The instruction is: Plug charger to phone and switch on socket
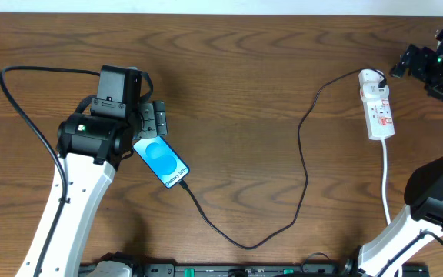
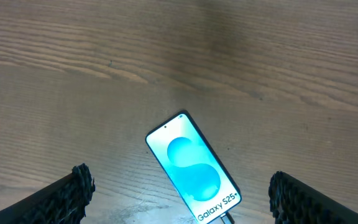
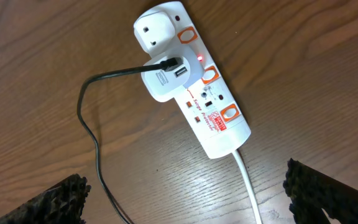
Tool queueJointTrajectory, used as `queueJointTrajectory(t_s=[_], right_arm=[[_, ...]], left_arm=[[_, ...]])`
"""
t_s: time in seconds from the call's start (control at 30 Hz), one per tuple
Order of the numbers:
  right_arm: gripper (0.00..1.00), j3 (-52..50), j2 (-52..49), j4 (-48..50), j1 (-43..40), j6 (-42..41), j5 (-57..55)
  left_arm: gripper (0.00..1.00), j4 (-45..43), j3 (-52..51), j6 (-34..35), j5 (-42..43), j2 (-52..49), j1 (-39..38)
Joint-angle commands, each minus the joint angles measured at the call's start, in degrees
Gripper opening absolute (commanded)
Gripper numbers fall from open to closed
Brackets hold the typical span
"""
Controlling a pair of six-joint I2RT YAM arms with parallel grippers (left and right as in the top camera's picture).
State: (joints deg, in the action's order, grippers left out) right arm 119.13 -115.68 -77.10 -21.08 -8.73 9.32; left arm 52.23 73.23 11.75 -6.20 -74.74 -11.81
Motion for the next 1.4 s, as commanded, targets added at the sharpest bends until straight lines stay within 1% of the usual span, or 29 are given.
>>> queueJointTrajectory(t_s=[0.0, 0.3, 0.43, 0.6, 0.7, 0.93, 1.1, 1.23, 1.37], right_arm=[[0.99, 0.11, 0.55, -0.09, 0.13, -0.66, -0.39], [0.99, 0.11, 0.55, -0.09, 0.11, -0.66, -0.39], [0.99, 0.11, 0.55, -0.09, 0.13, -0.66, -0.39], [0.99, 0.11, 0.55, -0.09, 0.13, -0.66, -0.39], [0.99, 0.11, 0.55, -0.09, 0.11, -0.66, -0.39], [0.99, 0.11, 0.55, -0.07, 0.11, -0.66, -0.39], [0.99, 0.11, 0.55, -0.07, 0.11, -0.66, -0.39], [0.99, 0.11, 0.55, -0.07, 0.11, -0.66, -0.39], [0.99, 0.11, 0.55, -0.07, 0.11, -0.66, -0.39]], left_arm=[[0.92, 0.0, 1.09, -0.57, -0.63, -0.13, -0.04], [0.92, 0.0, 1.09, -0.57, -0.66, -0.11, -0.07], [0.92, 0.68, 0.48, -0.57, 0.57, 0.55, -0.07], [0.92, -2.69, -4.0, -0.57, 0.55, 3.96, -0.04], [0.92, -5.77, -8.33, -0.59, 0.52, 7.58, -0.04], [0.92, -16.81, -22.03, -0.59, -0.81, 18.18, 0.0], [0.92, -26.84, -32.76, -0.59, -0.96, 26.67, 0.0], [0.92, -29.94, -37.48, -0.59, -0.96, 30.95, 0.0], [0.92, -31.01, -41.33, -0.59, -0.96, 35.85, 0.0]])
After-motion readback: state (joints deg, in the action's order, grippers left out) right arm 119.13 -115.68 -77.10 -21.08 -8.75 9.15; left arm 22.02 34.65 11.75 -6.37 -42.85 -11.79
